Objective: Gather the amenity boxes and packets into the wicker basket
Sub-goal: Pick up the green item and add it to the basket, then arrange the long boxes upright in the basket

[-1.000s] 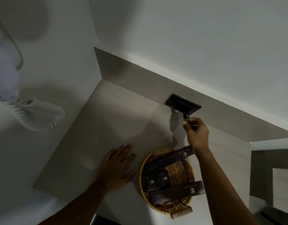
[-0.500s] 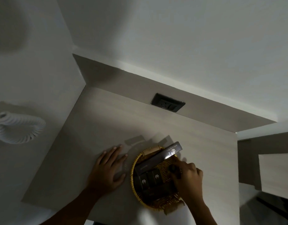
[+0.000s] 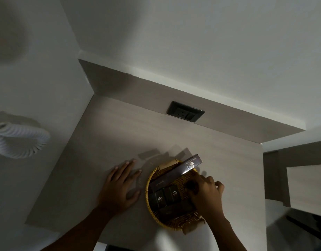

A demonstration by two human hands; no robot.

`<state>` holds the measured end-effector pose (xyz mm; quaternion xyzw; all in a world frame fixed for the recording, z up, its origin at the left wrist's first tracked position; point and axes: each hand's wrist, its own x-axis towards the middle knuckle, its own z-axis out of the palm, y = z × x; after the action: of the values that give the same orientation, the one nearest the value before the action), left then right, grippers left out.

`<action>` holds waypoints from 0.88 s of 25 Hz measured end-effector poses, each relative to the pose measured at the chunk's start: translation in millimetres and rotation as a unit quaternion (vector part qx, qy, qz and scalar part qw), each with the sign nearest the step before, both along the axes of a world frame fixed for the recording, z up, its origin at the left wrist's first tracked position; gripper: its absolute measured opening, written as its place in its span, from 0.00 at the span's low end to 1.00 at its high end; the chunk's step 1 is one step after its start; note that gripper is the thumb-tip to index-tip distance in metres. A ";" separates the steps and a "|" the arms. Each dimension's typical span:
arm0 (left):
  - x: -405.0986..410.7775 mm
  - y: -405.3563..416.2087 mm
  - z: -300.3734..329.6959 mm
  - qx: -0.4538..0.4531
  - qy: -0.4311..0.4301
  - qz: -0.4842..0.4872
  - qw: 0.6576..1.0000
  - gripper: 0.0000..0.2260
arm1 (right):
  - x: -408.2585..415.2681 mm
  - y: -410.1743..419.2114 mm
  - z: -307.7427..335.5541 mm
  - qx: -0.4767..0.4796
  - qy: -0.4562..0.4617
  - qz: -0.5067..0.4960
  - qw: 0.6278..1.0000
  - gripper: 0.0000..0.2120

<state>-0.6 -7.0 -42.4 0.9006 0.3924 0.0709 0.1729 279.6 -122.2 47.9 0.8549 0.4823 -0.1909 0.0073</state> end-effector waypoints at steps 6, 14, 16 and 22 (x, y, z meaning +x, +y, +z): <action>-0.6 -0.7 0.5 0.000 -0.008 -0.002 1.000 0.30 | 12.6 -4.9 18.6 0.023 0.034 -0.017 0.999 0.20; 0.3 -1.3 -0.3 -0.012 0.013 0.004 1.000 0.30 | -0.2 -48.4 48.4 0.126 0.074 -0.158 0.977 0.20; 1.5 -1.6 3.9 -0.018 0.021 -0.004 1.000 0.29 | -13.4 -67.0 51.0 0.167 0.100 -0.254 0.947 0.20; 20.6 6.3 48.5 -0.142 -0.023 0.057 0.988 0.28 | -61.7 -101.4 50.2 0.090 0.268 -0.471 0.835 0.18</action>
<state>20.0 -0.7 6.2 0.8412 0.4451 0.0451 0.3036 217.9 -223.6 98.1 0.8908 0.0190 -0.3488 -0.2906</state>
